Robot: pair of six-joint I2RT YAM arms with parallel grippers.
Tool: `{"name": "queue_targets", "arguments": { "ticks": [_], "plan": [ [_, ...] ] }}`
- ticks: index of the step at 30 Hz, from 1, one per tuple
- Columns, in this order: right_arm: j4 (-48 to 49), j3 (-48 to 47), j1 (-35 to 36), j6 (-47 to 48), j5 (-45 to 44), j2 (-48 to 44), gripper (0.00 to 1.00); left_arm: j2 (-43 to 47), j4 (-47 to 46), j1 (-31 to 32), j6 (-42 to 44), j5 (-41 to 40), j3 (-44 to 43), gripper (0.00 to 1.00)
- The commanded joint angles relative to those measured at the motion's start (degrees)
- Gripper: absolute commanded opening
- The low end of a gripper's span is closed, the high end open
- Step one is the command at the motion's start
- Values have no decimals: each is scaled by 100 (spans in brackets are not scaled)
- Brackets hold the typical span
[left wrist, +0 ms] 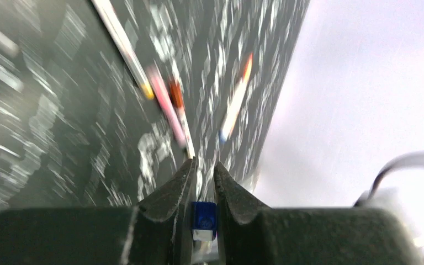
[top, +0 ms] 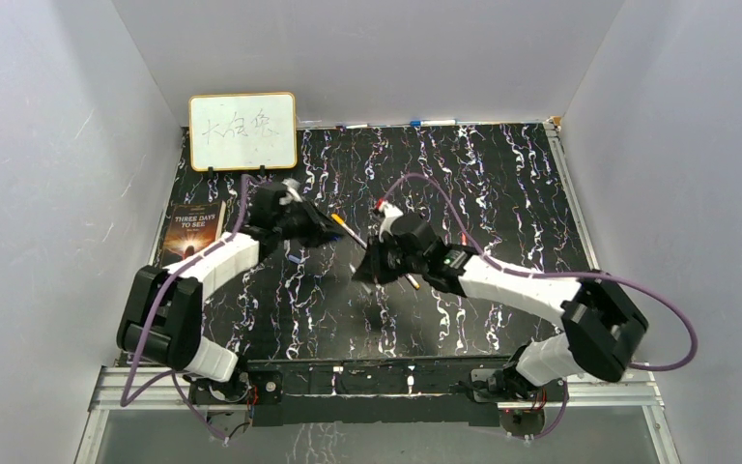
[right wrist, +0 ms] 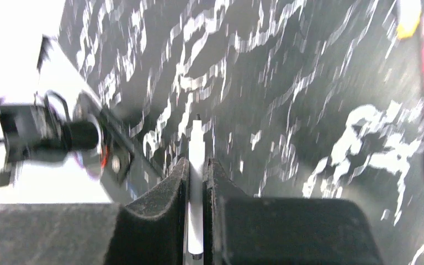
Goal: Open the pen caps
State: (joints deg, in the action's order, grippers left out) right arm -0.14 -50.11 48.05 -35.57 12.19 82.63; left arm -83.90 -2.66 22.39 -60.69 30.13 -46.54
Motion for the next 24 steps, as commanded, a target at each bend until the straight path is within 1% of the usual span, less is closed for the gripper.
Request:
{"name": "queue_targets", "arguments": {
  "ticks": [1,3,6,7,8,10,12,13,15,18,22,24],
  "plan": [
    [-1383,440,237,-32,786,-564,0,-230,-1392,-1326,-576,-938,358,6],
    [-1433,458,258,-22,752,-581,0,-314,-1604,-1493,-769,-746,518,6],
    [-1521,462,264,23,649,-638,0,-287,-1290,-1520,-537,-867,409,6],
    [-1574,441,268,50,578,-692,0,-256,-1157,-1519,-338,-903,321,6],
    [-1695,397,266,104,321,-748,0,-254,-882,-1519,-27,-965,141,7],
    [-2086,172,204,334,-288,-787,0,-351,-46,-1519,708,-1067,-373,8],
    [-2545,-114,-71,617,-768,-710,0,-469,966,-1519,1449,-1223,-848,8],
    [-2617,-167,-318,722,-873,-691,0,-513,1381,-1519,1780,-1359,-1053,9],
    [-2511,-90,-926,828,-849,-691,0,-534,1925,-1519,2242,-1652,-1267,9],
    [-2413,-73,-1586,1014,-1224,-541,0,-664,2379,-1519,2645,-1884,-1361,11],
    [-2574,-276,-1922,1215,-1959,-56,0,-984,2504,-1512,2831,-1973,-1177,11],
    [-2469,-275,-2055,1234,-2066,99,0,-1020,2360,-1510,2810,-2061,-981,12]
  ]
}}
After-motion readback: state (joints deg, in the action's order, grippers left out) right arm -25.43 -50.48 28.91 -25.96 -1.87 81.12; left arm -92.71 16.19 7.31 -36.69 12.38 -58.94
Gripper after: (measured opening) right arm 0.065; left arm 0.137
